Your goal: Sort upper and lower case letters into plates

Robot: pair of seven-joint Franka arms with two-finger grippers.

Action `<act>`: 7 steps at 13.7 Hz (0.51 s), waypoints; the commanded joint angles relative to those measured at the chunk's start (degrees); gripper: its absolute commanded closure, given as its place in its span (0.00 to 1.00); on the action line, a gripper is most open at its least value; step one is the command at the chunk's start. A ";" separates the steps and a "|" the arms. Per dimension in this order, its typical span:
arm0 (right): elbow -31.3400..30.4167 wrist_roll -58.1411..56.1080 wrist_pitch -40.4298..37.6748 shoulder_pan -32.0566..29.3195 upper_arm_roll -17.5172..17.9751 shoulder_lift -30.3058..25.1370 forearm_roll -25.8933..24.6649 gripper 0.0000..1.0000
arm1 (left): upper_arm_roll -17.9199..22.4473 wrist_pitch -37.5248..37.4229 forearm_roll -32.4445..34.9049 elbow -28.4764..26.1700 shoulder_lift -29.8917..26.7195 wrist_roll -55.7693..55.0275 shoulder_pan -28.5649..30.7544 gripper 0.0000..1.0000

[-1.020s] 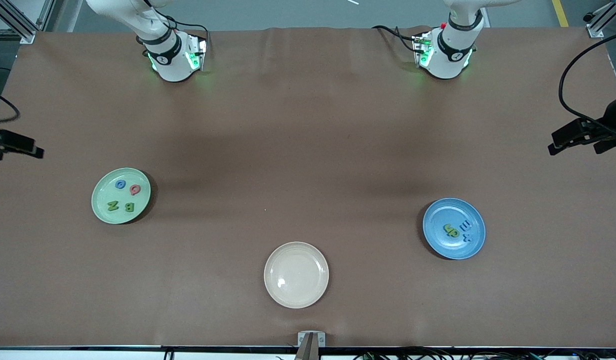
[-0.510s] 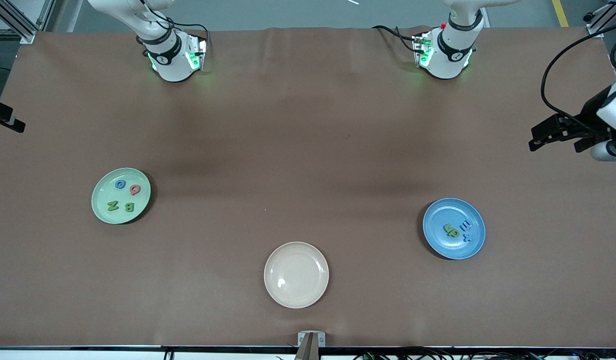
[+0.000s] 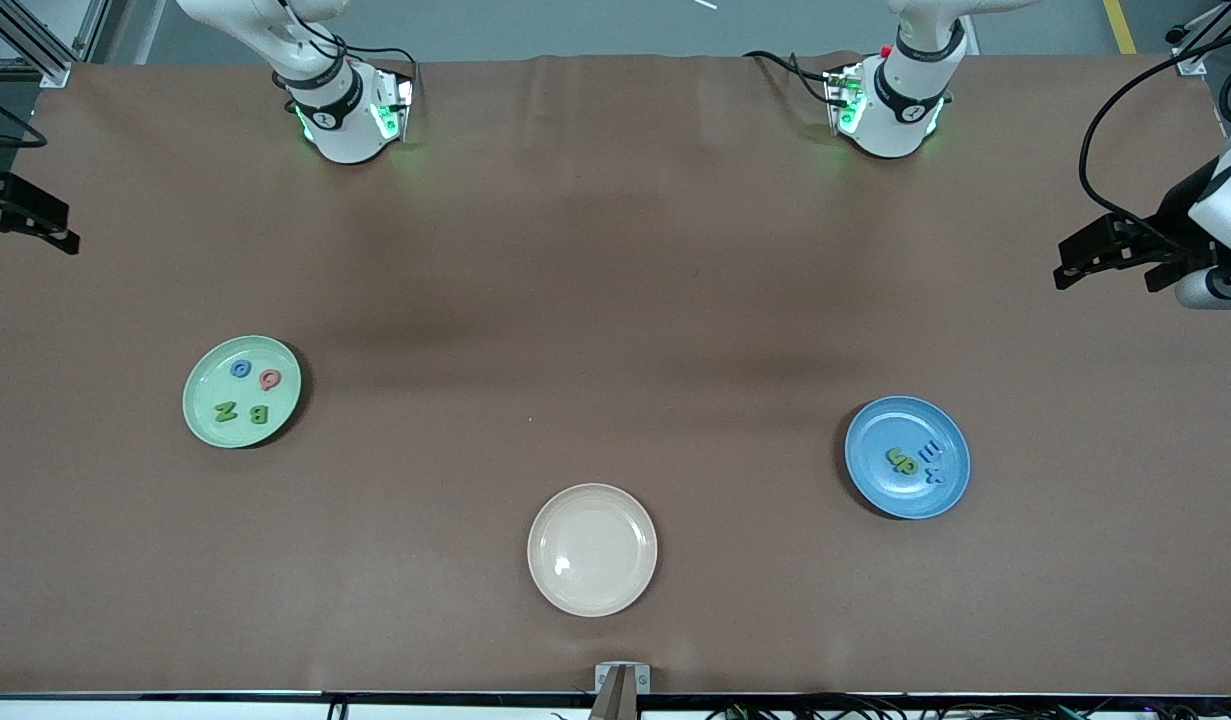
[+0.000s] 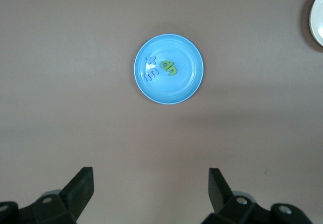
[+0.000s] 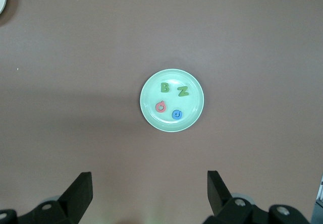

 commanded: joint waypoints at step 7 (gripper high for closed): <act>0.62 0.17 0.25 -8.50 9.50 -2.37 -0.99 0.00 | -0.44 -1.31 1.53 0.60 -0.69 -0.57 0.08 0.00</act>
